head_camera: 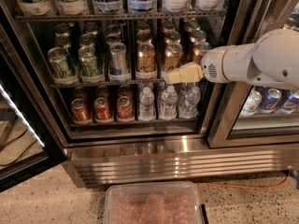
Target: Pick orange can from middle shelf of fridge
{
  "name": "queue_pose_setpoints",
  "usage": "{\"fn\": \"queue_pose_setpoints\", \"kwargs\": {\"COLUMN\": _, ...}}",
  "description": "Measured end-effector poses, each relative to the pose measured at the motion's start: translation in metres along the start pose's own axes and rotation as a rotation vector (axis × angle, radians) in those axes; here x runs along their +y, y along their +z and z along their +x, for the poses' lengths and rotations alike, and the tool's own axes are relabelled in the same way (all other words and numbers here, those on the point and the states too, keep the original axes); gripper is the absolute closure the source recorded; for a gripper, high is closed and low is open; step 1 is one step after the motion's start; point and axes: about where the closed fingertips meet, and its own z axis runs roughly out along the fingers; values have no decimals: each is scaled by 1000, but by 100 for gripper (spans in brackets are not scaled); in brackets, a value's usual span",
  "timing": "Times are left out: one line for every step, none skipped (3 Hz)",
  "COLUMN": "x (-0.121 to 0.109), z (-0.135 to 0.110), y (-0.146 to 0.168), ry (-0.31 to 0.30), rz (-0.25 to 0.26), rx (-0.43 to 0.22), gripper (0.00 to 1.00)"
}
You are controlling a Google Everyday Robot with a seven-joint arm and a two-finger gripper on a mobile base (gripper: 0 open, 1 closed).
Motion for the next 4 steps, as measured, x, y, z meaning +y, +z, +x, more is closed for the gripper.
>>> {"fn": "queue_pose_setpoints", "kwargs": {"x": 0, "z": 0, "y": 0, "ry": 0, "rz": 0, "rx": 0, "gripper": 25}}
{"fn": "queue_pose_setpoints", "kwargs": {"x": 0, "z": -3, "y": -8, "ry": -30, "rz": 34, "rx": -16, "gripper": 26}}
{"fn": "queue_pose_setpoints", "kwargs": {"x": -1, "z": 1, "y": 0, "ry": -73, "rz": 69, "rx": -24, "gripper": 14}}
{"fn": "queue_pose_setpoints", "kwargs": {"x": -9, "z": 10, "y": 22, "ry": -111, "rz": 111, "rx": -17, "gripper": 19}}
